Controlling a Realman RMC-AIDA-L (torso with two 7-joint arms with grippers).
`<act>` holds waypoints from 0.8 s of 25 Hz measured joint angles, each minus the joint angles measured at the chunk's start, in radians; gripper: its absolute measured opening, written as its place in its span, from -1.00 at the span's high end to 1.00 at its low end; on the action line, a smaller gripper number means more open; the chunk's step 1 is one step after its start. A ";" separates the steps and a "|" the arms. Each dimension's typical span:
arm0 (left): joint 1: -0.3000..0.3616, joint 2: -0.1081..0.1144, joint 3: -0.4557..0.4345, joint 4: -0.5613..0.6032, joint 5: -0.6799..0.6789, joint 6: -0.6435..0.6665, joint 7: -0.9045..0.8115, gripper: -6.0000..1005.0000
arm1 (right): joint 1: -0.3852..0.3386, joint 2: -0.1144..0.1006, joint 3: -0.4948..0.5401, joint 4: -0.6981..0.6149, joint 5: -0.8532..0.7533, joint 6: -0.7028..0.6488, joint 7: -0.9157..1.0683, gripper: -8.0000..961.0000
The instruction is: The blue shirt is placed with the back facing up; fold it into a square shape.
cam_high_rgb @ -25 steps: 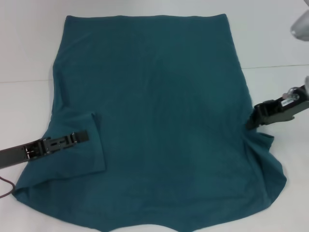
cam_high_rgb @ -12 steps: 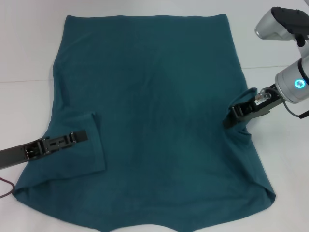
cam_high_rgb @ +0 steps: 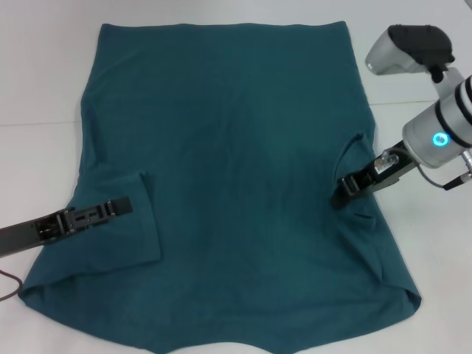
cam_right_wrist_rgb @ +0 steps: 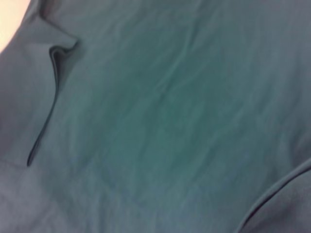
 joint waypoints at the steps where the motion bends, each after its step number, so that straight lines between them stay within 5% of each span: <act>1: 0.000 0.000 0.000 -0.002 0.000 -0.002 0.000 -0.76 | 0.000 0.003 -0.011 0.000 0.000 0.002 0.000 0.94; 7: -0.001 0.001 0.000 -0.014 0.000 -0.007 0.000 -0.76 | 0.000 0.013 -0.014 0.000 0.019 0.018 -0.001 0.94; 13: 0.000 0.002 0.000 -0.014 0.000 -0.007 0.000 -0.76 | -0.029 -0.022 -0.010 -0.001 0.194 -0.026 -0.025 0.77; 20: 0.002 0.004 -0.010 -0.014 0.001 -0.007 -0.001 -0.76 | -0.052 -0.039 -0.004 0.000 0.260 -0.079 -0.067 0.48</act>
